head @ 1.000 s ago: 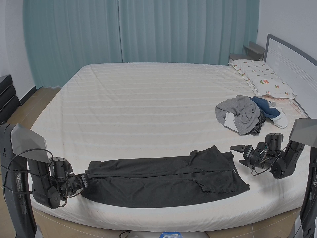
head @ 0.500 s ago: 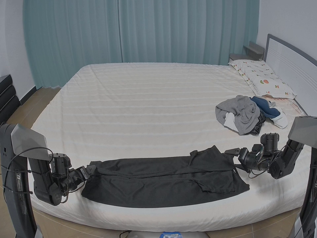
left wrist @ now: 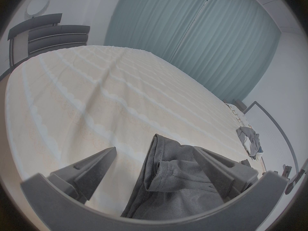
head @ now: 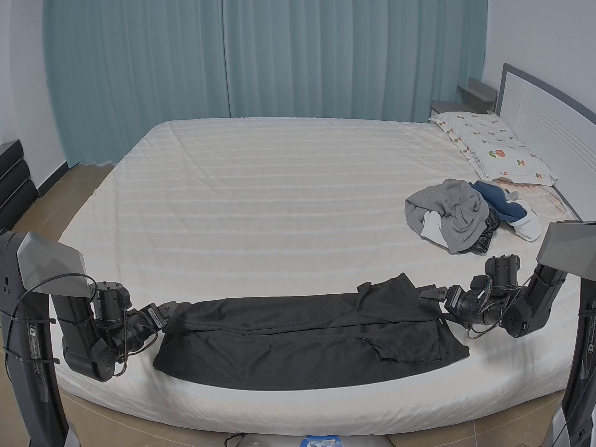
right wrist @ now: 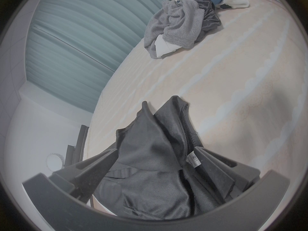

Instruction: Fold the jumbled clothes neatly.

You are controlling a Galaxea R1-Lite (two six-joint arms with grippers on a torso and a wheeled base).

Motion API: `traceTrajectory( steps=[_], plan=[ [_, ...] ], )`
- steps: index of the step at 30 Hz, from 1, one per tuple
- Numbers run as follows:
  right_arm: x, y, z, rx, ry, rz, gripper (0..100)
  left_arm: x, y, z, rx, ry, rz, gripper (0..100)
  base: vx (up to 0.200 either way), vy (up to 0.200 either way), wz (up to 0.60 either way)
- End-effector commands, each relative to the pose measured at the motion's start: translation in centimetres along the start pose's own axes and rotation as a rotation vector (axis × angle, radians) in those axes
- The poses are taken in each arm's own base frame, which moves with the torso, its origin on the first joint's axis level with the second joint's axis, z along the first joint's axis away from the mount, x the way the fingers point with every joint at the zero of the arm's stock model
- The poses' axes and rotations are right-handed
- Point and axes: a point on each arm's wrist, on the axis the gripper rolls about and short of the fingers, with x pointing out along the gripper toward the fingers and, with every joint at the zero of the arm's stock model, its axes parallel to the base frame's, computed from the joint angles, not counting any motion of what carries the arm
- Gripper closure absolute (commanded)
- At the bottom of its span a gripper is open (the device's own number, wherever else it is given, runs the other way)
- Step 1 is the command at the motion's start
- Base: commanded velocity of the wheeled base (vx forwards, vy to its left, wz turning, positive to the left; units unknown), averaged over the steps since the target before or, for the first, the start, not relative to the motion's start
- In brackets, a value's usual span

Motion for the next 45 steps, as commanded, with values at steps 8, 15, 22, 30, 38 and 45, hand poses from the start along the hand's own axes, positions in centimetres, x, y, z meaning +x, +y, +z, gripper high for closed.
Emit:
traceTrajectory(
  steps=[8, 15, 22, 30, 38, 45],
  plan=[
    [1.1, -0.4, -0.3, -0.021, 0.002, -0.022, 0, 0.0, 0.0, 0.0, 0.0, -0.001, -0.001, 0, 0.0, 0.0, 0.0],
    [1.7, 0.1, -0.4, -0.037, -0.015, -0.035, 100, 0.0, 0.0, 0.0, 0.0, 0.0, 0.0, 0, 0.0, 0.0, 0.0],
    [-0.8, 0.8, 0.6, -0.03, -0.055, -0.025, 100, 0.3, 0.0, 0.1, -0.003, -0.008, -0.002, 0, 0.0, 0.0, 0.0],
    [-2.5, 0.2, 0.9, -0.008, -0.038, 0.004, 100, 0.5, 0.1, 0.4, -0.019, -0.018, -0.002, 0, 0.0, 0.0, 0.0],
    [-2.6, -0.7, -0.2, -0.049, 0.008, -0.034, 100, 0.8, 0.0, 0.8, -0.042, -0.037, -0.007, 0, 0.0, 0.0, 0.0],
    [-2.1, -1.4, -1.0, -0.106, 0.072, -0.066, 0, 1.6, -0.4, 2.1, -0.116, -0.086, -0.029, 0, 0.0, 0.0, 0.0]
  ],
)
